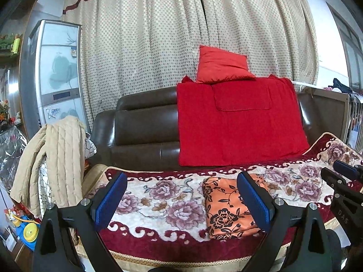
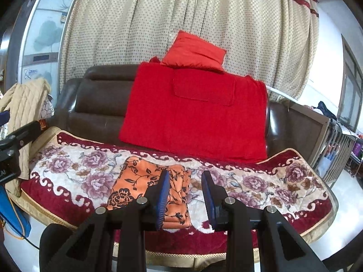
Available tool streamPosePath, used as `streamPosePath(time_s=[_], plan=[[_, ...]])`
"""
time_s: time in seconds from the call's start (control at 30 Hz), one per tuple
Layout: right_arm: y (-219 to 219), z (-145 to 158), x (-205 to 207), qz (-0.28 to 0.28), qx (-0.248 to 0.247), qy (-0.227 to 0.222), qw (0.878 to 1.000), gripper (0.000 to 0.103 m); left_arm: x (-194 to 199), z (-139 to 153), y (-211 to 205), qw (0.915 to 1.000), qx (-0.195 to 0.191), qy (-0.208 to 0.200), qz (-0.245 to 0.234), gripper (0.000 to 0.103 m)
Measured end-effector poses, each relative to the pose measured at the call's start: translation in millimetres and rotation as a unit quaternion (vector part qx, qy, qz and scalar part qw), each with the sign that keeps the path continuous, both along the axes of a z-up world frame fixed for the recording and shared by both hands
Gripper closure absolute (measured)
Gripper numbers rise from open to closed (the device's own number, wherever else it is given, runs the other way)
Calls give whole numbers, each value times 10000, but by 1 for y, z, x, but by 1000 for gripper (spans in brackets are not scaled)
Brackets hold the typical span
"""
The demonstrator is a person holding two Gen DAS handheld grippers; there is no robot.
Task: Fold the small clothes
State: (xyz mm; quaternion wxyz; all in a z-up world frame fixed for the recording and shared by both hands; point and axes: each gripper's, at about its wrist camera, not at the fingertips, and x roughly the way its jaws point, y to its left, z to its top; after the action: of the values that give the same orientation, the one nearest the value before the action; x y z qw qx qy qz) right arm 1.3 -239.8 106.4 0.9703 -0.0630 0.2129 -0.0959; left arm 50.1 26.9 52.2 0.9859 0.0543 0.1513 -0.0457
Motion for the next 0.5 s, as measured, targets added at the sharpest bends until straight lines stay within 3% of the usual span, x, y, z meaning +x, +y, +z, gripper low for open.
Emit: streamPosePath(time_s=[0.5], plan=[[2, 19, -22, -31, 75, -301, 9995, 70, -20, 18, 1, 9996, -21, -285, 63, 0]])
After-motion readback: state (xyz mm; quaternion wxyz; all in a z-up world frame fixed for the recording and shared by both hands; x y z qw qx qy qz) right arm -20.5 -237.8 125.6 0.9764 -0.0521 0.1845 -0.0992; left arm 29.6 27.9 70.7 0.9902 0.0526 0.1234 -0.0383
